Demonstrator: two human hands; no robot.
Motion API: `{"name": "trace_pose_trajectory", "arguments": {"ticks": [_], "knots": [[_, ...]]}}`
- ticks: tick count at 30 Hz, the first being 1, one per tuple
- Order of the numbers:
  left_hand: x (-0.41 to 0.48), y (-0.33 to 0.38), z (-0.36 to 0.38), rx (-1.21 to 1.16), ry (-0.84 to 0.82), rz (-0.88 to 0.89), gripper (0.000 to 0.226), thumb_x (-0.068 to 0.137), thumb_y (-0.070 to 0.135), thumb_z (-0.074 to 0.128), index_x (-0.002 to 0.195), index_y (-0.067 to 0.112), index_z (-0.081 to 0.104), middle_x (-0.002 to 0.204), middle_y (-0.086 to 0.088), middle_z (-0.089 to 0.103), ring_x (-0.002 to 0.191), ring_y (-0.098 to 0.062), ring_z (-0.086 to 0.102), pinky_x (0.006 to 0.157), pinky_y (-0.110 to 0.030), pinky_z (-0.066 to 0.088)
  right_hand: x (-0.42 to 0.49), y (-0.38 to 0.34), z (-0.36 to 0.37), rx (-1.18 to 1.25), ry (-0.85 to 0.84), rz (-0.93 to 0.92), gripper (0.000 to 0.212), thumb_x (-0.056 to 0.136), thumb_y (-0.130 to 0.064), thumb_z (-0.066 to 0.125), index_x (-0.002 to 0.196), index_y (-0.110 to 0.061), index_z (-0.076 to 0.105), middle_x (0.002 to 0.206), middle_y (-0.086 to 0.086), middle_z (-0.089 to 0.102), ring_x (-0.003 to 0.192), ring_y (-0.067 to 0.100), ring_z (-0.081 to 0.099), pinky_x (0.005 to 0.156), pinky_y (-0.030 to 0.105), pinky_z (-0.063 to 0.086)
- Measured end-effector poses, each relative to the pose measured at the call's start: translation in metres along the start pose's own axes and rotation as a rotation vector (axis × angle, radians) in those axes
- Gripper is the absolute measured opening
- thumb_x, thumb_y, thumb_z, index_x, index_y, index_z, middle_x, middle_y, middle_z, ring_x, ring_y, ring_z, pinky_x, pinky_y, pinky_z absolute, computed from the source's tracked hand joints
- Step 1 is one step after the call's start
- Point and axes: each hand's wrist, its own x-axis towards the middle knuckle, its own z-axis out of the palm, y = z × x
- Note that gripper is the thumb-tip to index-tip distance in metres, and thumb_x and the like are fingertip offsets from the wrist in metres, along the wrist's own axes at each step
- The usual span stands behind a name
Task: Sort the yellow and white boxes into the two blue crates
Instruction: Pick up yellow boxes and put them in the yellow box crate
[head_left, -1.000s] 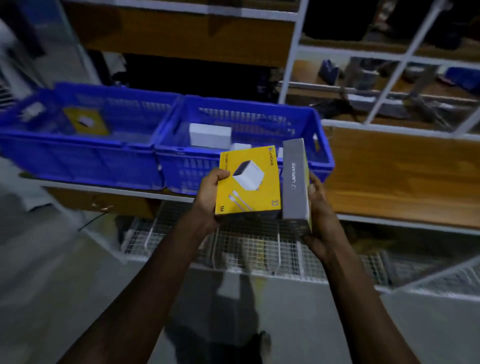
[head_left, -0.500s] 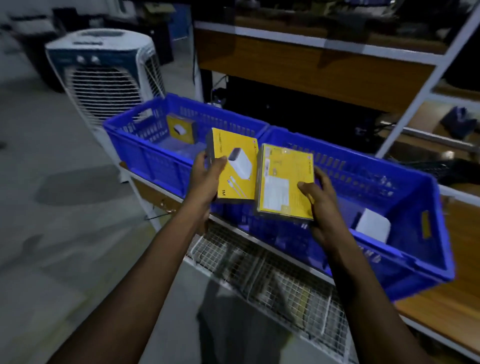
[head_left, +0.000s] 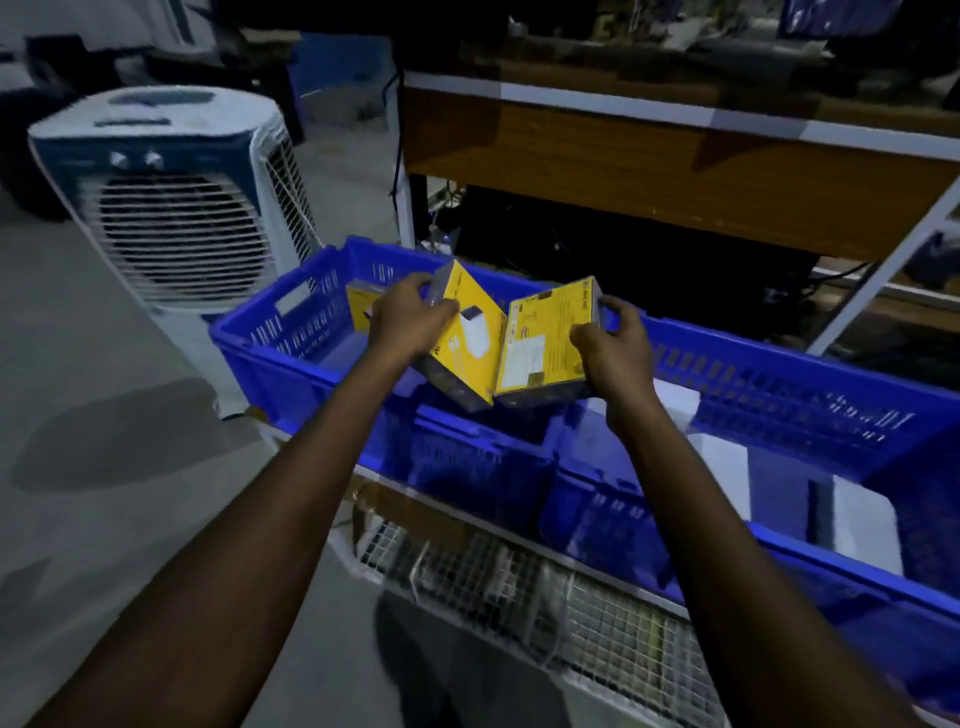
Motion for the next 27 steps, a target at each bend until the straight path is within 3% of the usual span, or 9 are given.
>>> {"name": "trace_pose_trajectory", "arguments": {"ticks": [4,7,9,11,14,17,19,22,27], "knots": [[0.053,-0.019,0.001,0.101,-0.138,0.052,0.044,0.089,0.033,0.062,0.128,0.013,0.059,0.125,-0.015,0.063,0.116,-0.033,0.058,0.093,-0.036,0.045,0.03,-0.006,0.034,-0.036,-0.002,0.1,0.043,0.086,-0.025,0.055,0.129,-0.019,0.052,0.107,0.02,0.063,0.09,0.034,0.062,0.073,0.047,0.049],[0.068,-0.037,0.005,0.297,-0.334,0.058,0.034,0.094,0.039,0.052,0.087,0.008,0.063,0.092,-0.026,0.065,0.089,-0.036,0.064,0.075,-0.036,0.047,0.029,-0.005,0.04,-0.33,-0.046,0.037,0.043,0.089,-0.036,0.056,0.127,-0.016,0.054,0.099,0.015,0.062,0.083,0.028,0.058,0.07,0.036,0.044],[0.072,-0.046,0.009,0.376,-0.376,0.092,0.04,0.095,0.045,0.049,0.079,0.009,0.057,0.082,-0.022,0.058,0.081,-0.033,0.06,0.07,-0.036,0.044,0.024,-0.002,0.038,-0.445,0.0,-0.012,0.04,0.095,-0.033,0.054,0.132,-0.018,0.051,0.1,0.014,0.062,0.078,0.027,0.056,0.068,0.037,0.045],[0.07,-0.047,0.018,0.363,-0.358,0.162,0.041,0.096,0.046,0.048,0.103,0.008,0.062,0.091,-0.019,0.058,0.088,-0.034,0.059,0.079,-0.041,0.048,0.018,0.001,0.03,-0.489,0.061,-0.052,0.041,0.096,-0.03,0.054,0.135,-0.017,0.05,0.11,0.017,0.064,0.083,0.031,0.06,0.075,0.044,0.049],[0.062,-0.025,0.042,0.357,-0.329,0.352,0.052,0.096,0.046,0.049,0.135,0.012,0.048,0.114,-0.022,0.059,0.11,-0.039,0.055,0.093,-0.048,0.043,0.009,0.007,0.014,-0.568,0.106,-0.067,0.044,0.098,-0.027,0.053,0.14,-0.015,0.047,0.124,0.02,0.06,0.1,0.037,0.06,0.082,0.044,0.046],[0.042,0.013,0.076,0.415,-0.298,0.481,0.07,0.091,0.054,0.049,0.151,0.026,0.026,0.152,-0.016,0.033,0.137,-0.041,0.032,0.107,-0.063,0.027,-0.001,0.017,-0.011,-0.647,0.172,-0.123,0.054,0.093,-0.038,0.053,0.142,-0.017,0.045,0.133,0.016,0.055,0.103,0.037,0.059,0.085,0.042,0.045],[0.016,0.038,0.097,0.444,-0.309,0.587,0.079,0.091,0.058,0.047,0.155,0.032,0.008,0.162,-0.011,0.01,0.146,-0.042,0.011,0.11,-0.07,0.012,-0.011,0.024,-0.033,-0.74,0.217,-0.125,0.061,0.086,-0.045,0.048,0.142,-0.019,0.044,0.14,0.012,0.051,0.12,0.037,0.051,0.099,0.05,0.041],[-0.029,0.065,0.123,0.426,-0.319,0.764,0.085,0.092,0.06,0.045,0.155,0.033,-0.006,0.163,-0.011,-0.007,0.148,-0.043,-0.008,0.109,-0.073,0.003,-0.033,0.031,-0.071,-0.915,0.3,-0.099,0.067,0.085,-0.049,0.044,0.146,-0.022,0.038,0.151,0.013,0.038,0.139,0.036,0.032,0.111,0.056,0.028],[-0.111,0.101,0.161,0.436,-0.386,0.921,0.095,0.087,0.06,0.051,0.154,0.031,-0.011,0.162,-0.01,-0.016,0.146,-0.044,-0.015,0.108,-0.073,0.0,-0.091,0.051,-0.135,-1.275,0.318,0.024,0.088,0.079,-0.076,0.018,0.155,-0.033,0.006,0.163,0.013,0.003,0.147,0.044,0.001,0.109,0.071,0.008]]}}
